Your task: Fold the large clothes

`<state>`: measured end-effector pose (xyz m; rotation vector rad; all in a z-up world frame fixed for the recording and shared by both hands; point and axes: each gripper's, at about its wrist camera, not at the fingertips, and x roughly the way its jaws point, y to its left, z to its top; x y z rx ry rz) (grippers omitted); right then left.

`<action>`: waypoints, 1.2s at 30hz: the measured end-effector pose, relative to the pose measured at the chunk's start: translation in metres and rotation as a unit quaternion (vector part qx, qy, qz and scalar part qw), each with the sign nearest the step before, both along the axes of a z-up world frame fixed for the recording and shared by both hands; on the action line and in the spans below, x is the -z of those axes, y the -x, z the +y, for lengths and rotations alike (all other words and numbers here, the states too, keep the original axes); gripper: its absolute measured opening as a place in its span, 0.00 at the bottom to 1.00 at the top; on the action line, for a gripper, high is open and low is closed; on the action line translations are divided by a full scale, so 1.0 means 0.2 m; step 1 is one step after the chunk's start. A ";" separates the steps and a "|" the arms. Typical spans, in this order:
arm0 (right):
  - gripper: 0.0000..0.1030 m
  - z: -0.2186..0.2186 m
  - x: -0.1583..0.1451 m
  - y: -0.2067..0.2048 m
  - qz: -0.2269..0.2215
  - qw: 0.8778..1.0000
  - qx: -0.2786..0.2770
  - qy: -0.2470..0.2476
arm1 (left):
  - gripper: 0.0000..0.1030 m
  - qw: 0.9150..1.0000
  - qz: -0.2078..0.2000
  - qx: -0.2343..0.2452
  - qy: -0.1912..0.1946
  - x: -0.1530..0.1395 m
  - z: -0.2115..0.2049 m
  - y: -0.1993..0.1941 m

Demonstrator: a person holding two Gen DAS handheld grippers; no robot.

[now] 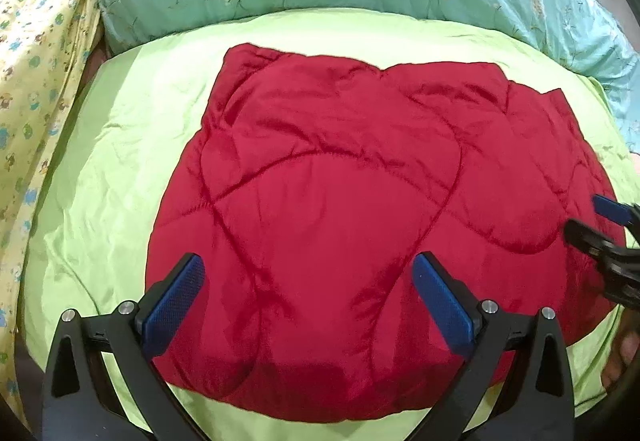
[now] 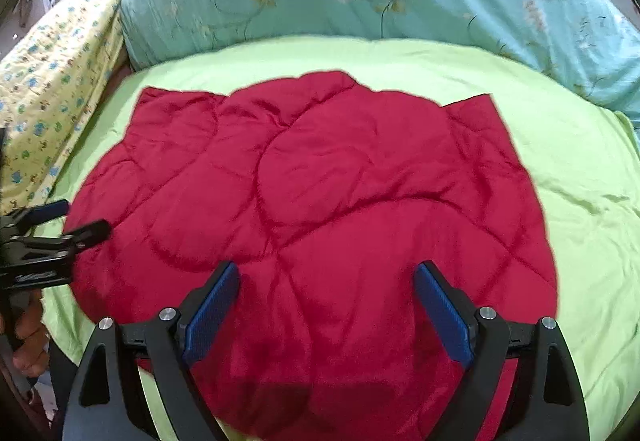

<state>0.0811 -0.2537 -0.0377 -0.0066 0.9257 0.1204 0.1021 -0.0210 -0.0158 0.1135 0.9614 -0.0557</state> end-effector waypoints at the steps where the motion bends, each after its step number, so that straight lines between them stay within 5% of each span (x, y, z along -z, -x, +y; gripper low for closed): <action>1: 0.90 0.00 0.02 -0.04 0.008 1.000 0.004 0.006 | 1.00 1.000 -0.001 0.002 0.000 0.00 0.00 -0.01; 10: 0.94 -0.11 0.13 -0.24 0.034 0.999 0.032 -0.024 | 1.00 0.998 0.045 0.012 0.039 0.15 -0.01 -0.20; 16: 0.92 -0.11 0.02 -0.15 0.012 0.998 0.040 -0.042 | 1.00 0.998 0.050 0.008 0.032 0.20 -0.03 -0.28; 23: 0.93 -0.10 0.08 -0.09 0.032 0.999 0.023 -0.010 | 1.00 0.999 0.041 0.005 0.025 0.21 -0.04 -0.27; 36: 0.97 -0.11 0.18 -0.14 0.022 0.999 0.023 -0.027 | 1.00 0.998 0.049 0.024 0.038 0.12 -0.02 -0.03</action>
